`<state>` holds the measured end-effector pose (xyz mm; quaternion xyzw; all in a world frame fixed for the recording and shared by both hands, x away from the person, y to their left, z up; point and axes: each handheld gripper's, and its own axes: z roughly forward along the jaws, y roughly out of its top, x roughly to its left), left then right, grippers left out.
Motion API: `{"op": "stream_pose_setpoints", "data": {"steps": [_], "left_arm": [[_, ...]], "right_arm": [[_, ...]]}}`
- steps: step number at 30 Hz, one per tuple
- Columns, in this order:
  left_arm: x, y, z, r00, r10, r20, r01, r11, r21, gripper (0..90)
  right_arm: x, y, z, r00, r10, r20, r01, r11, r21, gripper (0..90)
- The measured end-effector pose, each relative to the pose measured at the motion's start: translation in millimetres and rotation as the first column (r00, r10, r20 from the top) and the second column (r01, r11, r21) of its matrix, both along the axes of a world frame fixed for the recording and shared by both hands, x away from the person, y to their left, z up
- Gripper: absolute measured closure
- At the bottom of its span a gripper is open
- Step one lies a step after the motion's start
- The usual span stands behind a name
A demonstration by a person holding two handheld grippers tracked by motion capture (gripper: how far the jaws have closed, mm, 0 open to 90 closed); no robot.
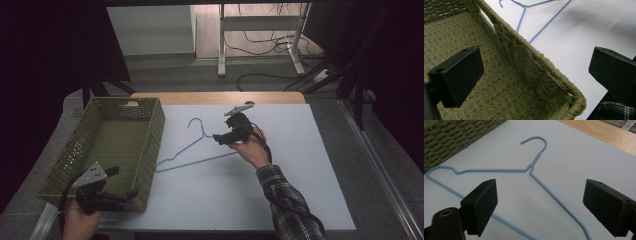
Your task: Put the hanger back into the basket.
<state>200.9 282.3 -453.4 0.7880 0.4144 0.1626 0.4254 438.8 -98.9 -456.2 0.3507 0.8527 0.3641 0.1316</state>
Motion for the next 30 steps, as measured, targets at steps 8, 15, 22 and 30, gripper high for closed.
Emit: {"op": "stream_pose_setpoints", "data": {"steps": [8, 15, 22, 30], "left_arm": [[0.1, -0.6, -0.4, 1.0, -0.001, 0.0, 0.001, 1.0, 0.005, 0.1], [0.1, -0.4, -0.6, 1.0, -0.002, 0.002, 0.002, 1.0, 0.005, 0.2], [0.4, -0.1, -1.3, 1.0, -0.003, -0.001, 0.003, 1.0, -0.002, 0.2], [1.1, -0.2, -1.9, 0.9999, -0.004, -0.011, 0.003, 0.9998, -0.018, 0.2]], "right_arm": [[12.3, 18.1, -11.4, 0.9997, 0.023, -0.006, -0.023, 0.999, -0.038, 27.5], [28.2, 29.6, -23.1, 0.9977, 0.064, -0.021, -0.066, 0.995, -0.074, 44.6], [39.4, 29.4, -36.5, 0.9934, 0.106, -0.043, -0.111, 0.987, -0.118, 57.7], [50.1, 26.4, -49.9, 0.9833, 0.164, -0.079, -0.174, 0.974, -0.142, 66.7]]}}
